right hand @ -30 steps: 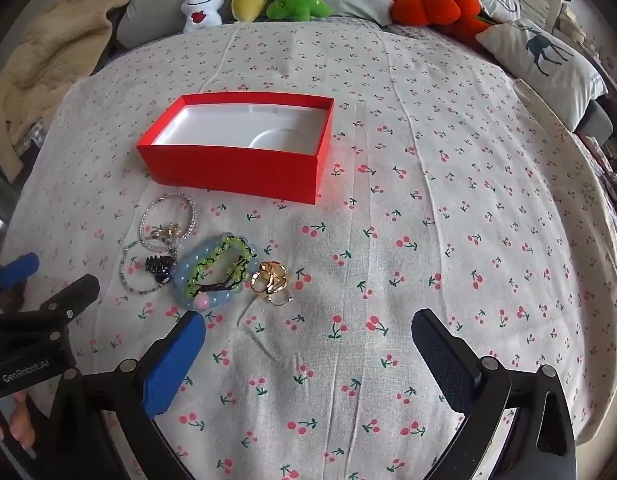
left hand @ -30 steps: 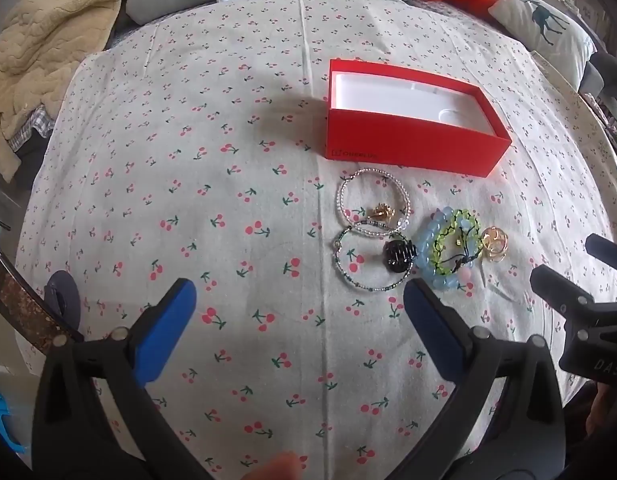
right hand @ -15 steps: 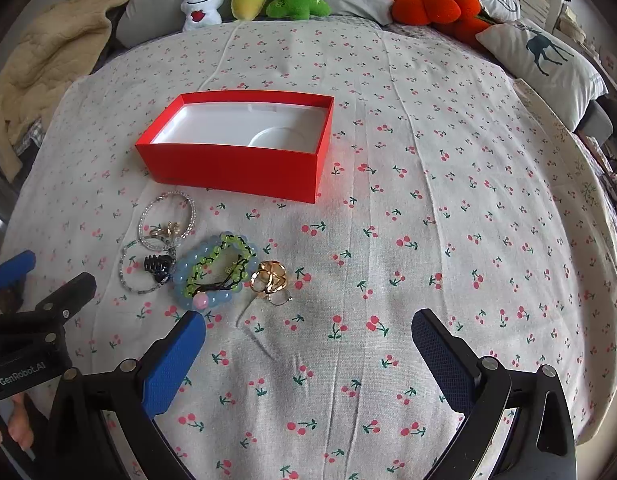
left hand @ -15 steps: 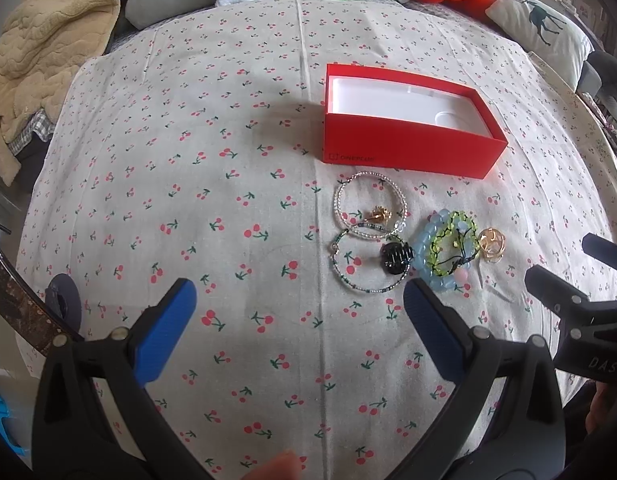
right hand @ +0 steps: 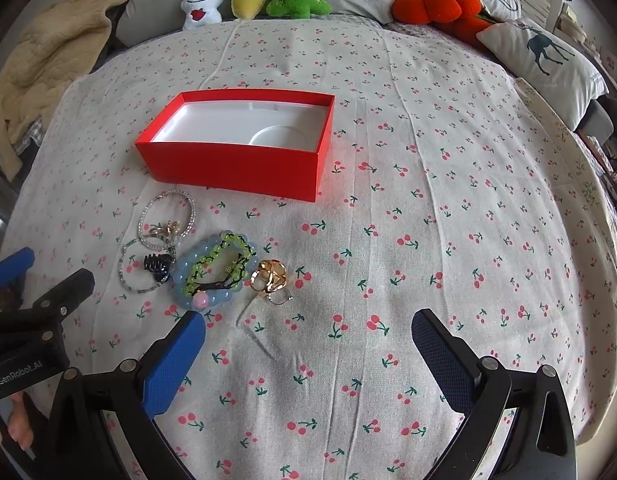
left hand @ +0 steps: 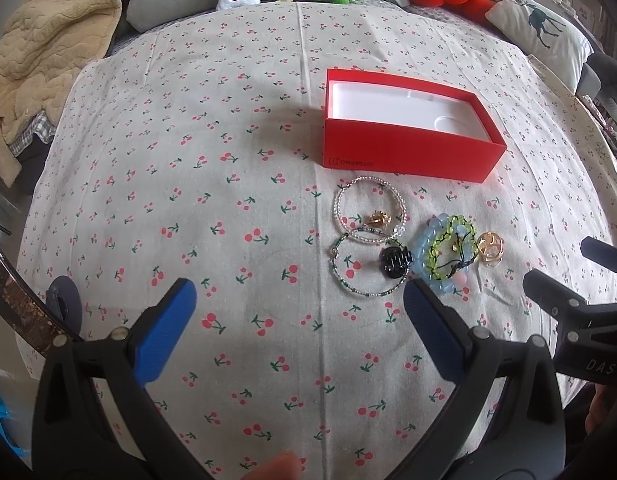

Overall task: Organize jewelry
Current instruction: 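Move both grippers open toward the bracelets beside the red box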

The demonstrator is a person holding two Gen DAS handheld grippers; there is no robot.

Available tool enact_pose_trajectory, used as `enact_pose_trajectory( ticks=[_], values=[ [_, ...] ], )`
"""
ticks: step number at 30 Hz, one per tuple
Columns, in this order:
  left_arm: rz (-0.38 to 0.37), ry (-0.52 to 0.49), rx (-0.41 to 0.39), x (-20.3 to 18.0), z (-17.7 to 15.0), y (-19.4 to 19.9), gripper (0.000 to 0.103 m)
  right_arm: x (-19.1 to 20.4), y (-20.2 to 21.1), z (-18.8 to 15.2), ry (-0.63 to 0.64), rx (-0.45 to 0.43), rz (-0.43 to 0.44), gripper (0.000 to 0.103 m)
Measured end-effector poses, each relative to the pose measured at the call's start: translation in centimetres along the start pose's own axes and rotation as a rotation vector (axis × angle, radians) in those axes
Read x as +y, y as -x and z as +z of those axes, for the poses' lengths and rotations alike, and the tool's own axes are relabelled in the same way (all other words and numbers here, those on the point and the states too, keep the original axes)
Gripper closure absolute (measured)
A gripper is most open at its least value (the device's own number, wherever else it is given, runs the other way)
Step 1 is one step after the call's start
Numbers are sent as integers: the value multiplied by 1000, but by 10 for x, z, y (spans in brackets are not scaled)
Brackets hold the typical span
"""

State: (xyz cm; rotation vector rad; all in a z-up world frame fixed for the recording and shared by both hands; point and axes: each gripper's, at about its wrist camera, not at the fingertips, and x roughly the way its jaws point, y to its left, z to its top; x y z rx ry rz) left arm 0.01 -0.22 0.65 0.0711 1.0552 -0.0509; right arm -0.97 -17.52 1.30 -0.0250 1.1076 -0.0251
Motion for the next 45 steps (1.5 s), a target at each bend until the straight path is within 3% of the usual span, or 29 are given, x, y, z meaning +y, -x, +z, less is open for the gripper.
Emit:
enact_pose_trajectory(
  ticks=[15,23,33,41,45],
  values=[
    [-5,0,-9,0,-1,0,0,-1,0,1,-5,-7,-2,0],
    [16,-24,35,-2,0,-1,0,-1,-3,0,-7,28,8,0],
    [-37,-25,68,-4,2,-6,0,2,-7,3,6,30,9,0],
    [-48,-63,46,-4,16,-7,0,2,-12,13,30,40,23,0],
    [-70,-83,81,-2,23,-13,0,1,-17,21,47,43,25,0]
  ],
)
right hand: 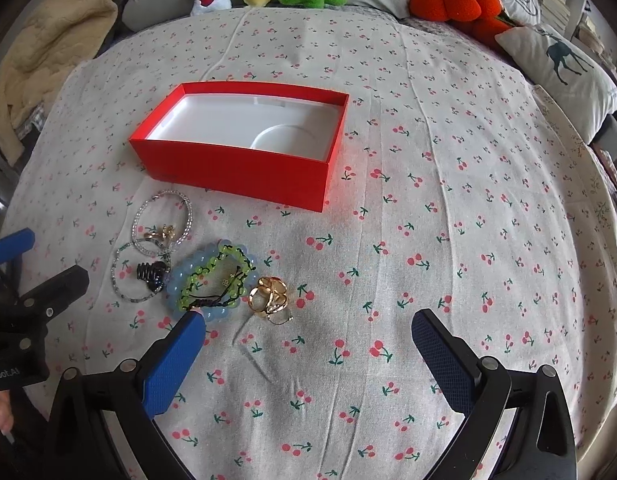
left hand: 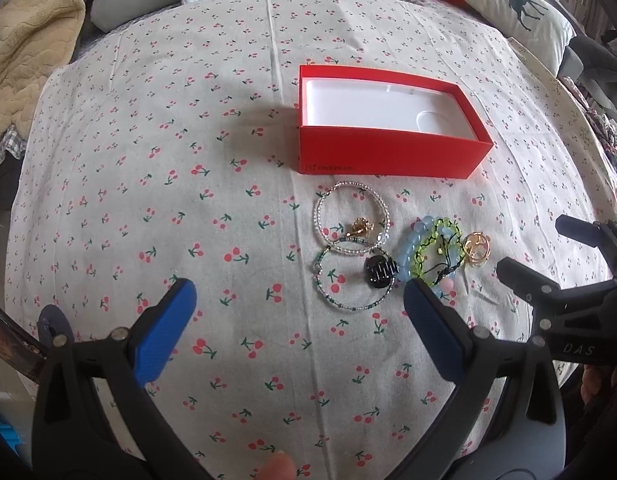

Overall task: Organize jewelry
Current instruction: 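Move both grippers open toward the bracelets beside the red box, then grasp the white pearl bracelet with the left gripper while the right grasps the green beaded bracelet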

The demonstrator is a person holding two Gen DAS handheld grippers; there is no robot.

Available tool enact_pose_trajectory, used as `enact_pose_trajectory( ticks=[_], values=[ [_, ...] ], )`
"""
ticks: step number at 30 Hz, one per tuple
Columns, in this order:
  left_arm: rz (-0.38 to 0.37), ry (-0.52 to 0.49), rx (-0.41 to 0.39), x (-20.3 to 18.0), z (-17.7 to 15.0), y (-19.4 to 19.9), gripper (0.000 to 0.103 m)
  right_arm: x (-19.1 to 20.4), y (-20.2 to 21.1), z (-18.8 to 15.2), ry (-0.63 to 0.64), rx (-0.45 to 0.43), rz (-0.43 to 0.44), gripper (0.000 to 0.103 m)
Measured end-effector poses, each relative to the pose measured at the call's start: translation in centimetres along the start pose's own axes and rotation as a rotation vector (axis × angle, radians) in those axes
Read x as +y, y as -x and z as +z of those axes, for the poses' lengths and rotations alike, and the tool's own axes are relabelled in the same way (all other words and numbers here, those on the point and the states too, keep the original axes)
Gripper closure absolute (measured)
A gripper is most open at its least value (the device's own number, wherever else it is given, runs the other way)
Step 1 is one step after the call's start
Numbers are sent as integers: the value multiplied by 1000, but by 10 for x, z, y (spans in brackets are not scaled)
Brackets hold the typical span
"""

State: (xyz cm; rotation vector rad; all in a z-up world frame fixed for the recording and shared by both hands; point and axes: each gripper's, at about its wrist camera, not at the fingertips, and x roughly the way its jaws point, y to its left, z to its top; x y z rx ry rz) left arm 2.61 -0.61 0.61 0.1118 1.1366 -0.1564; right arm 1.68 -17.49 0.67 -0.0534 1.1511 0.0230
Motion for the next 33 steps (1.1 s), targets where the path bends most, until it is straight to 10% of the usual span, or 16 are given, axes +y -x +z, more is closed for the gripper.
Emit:
enact_pose_trajectory(
  ticks=[16,33],
  values=[
    [-114,27,17,11,21,-30,6,-19,-12,29,-19,65,75,0],
    [-240,172,92,34,44,-70,66,-31,-35,49,-91,92,230,24]
  ],
)
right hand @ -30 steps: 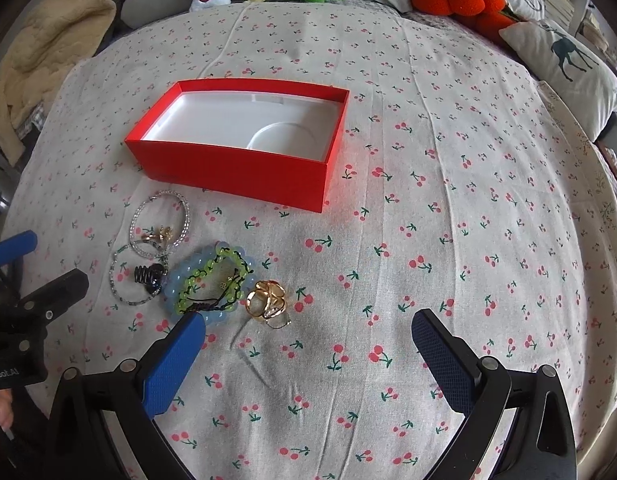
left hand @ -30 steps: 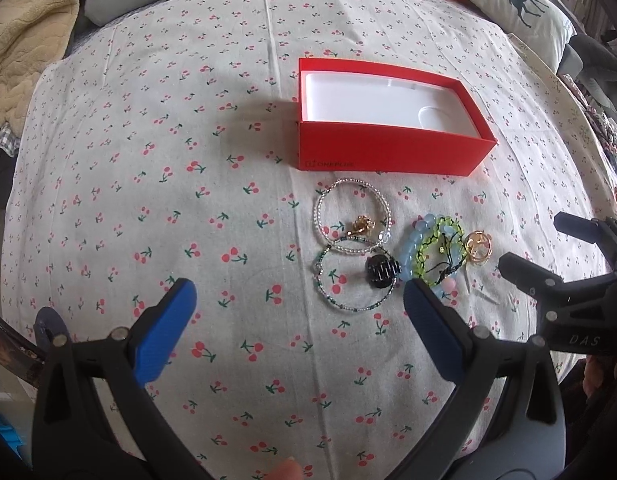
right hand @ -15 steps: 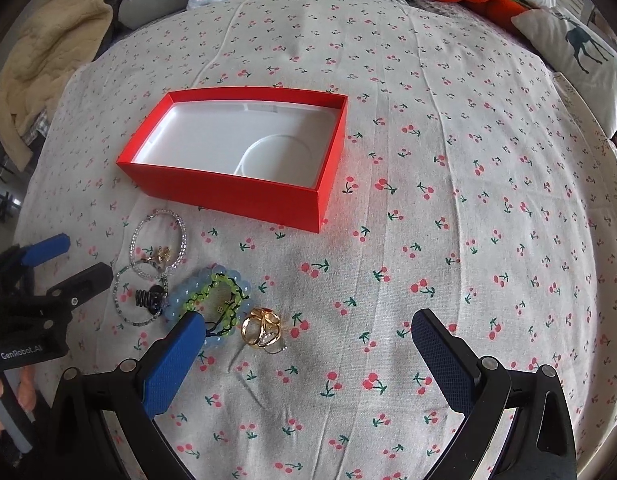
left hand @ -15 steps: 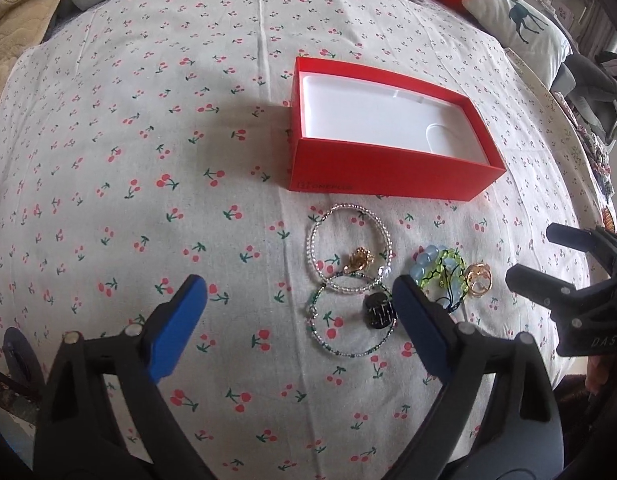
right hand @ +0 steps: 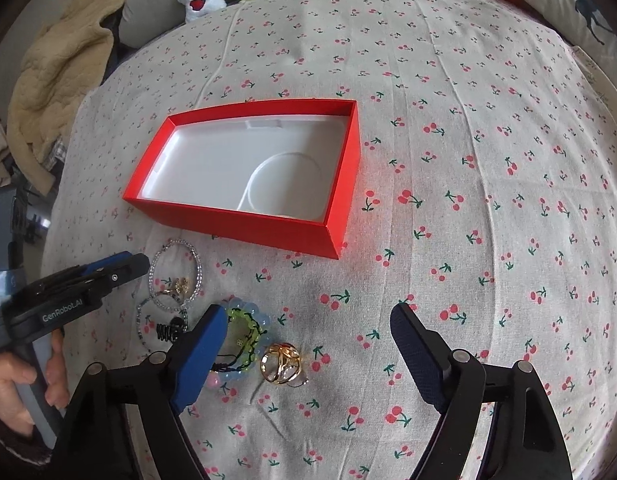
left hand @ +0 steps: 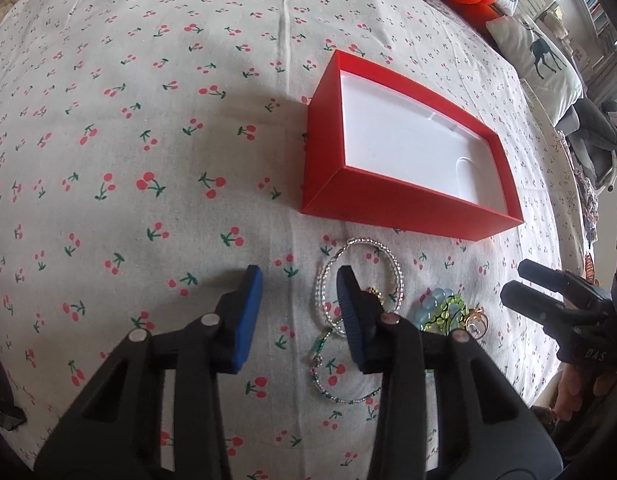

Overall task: Organize jewelry
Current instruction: 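Grasp the white pearl bracelet with the left gripper while the right grasps the green beaded bracelet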

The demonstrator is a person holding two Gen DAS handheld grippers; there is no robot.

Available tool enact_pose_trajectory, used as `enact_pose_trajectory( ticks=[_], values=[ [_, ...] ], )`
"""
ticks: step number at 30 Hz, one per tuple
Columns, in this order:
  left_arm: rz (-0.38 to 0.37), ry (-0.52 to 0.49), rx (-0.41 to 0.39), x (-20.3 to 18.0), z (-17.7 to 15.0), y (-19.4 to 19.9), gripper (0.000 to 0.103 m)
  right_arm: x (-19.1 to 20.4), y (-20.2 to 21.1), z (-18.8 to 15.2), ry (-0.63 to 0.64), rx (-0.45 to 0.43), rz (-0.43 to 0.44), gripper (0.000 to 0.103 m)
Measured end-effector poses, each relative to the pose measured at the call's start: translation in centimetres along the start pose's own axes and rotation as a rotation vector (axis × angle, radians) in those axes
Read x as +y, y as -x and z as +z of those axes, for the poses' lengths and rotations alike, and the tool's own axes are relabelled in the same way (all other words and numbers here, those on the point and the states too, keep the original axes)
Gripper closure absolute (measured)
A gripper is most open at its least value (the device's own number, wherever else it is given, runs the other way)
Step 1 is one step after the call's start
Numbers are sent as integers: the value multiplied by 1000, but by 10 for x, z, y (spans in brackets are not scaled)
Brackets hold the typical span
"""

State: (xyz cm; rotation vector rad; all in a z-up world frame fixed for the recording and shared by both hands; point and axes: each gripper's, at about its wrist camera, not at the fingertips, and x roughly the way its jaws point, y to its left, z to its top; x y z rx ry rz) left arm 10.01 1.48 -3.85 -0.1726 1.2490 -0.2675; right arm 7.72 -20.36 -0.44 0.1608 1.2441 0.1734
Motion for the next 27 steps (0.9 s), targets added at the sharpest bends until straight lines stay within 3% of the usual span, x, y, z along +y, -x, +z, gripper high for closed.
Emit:
enact_pose_trajectory(
  ticks=[7,17,22,27],
  values=[
    [25,-30,12,-9,5,-12,76,-3,-14,0,-38,43,53,51],
    [80,-37,-1,-13,7,-17,95,21,-31,-2,33,93,102,75],
    [86,-43,-2,-14,6,-16,98,28,-39,-4,59,112,91,89],
    [79,-40,-4,-16,4,-10,99,30,-33,-5,77,96,88,95]
  ],
)
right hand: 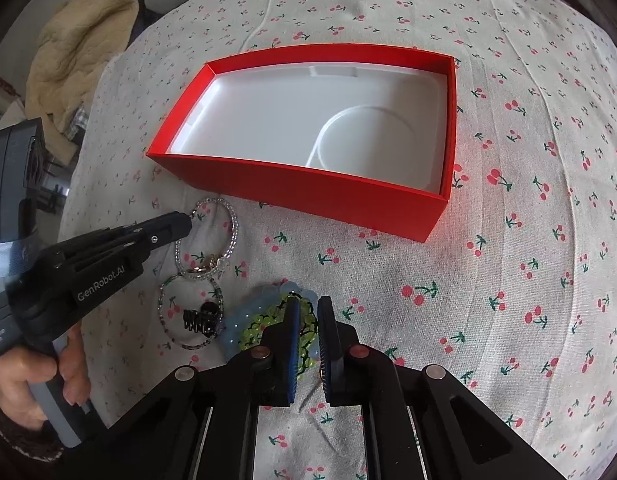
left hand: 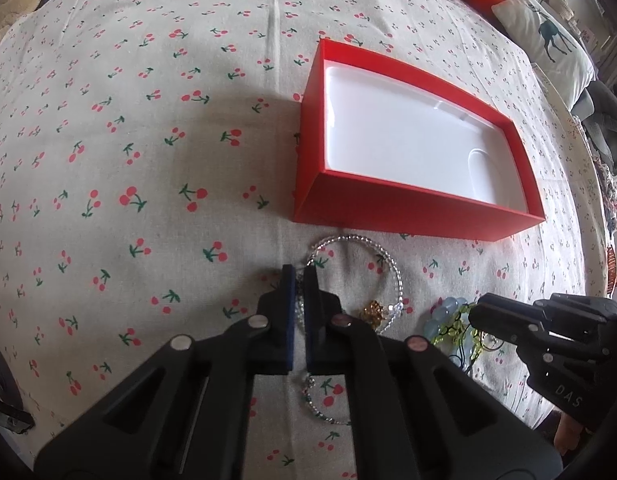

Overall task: Organize jewelry
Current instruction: 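Grasp the white pearl bracelet with the left gripper while the right grasps the green beaded bracelet, then carry both bracelets into the red box and open both grippers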

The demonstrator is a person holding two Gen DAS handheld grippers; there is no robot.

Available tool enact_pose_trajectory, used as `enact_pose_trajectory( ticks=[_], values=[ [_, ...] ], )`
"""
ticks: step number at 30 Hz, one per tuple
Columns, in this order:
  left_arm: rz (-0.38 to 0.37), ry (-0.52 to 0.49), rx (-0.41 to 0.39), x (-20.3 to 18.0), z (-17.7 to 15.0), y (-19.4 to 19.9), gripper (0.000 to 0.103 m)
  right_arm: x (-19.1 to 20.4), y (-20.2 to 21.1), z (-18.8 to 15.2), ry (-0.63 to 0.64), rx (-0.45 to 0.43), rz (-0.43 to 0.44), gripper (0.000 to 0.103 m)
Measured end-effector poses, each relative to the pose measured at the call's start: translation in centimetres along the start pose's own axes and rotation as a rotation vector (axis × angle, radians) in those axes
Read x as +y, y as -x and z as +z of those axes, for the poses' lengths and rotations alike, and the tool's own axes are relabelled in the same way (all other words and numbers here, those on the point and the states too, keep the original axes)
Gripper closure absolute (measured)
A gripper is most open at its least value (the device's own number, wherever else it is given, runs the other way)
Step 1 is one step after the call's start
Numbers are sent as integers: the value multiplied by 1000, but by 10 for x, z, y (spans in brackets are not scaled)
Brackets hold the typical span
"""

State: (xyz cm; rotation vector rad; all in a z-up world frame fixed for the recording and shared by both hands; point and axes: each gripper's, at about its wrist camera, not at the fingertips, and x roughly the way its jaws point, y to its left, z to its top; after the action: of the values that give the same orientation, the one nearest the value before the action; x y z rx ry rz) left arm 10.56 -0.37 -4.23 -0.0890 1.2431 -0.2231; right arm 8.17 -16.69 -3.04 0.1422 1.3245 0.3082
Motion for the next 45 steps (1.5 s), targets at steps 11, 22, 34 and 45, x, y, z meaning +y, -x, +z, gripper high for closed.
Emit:
enact_pose_trajectory(
  ticks=[11,22,34,45],
  values=[
    [-29,-13,-57,-5,-5,30,99,7,31,-6,30,-73,29,97],
    [-5,1,-12,-1,-13,17,99,8,6,-5,55,6,-43,80],
    [-2,-9,-9,-2,-14,15,99,23,-11,-1,118,2,-119,97],
    [-51,-38,-87,-11,-7,48,99,28,32,2,114,-105,-62,97]
  ],
)
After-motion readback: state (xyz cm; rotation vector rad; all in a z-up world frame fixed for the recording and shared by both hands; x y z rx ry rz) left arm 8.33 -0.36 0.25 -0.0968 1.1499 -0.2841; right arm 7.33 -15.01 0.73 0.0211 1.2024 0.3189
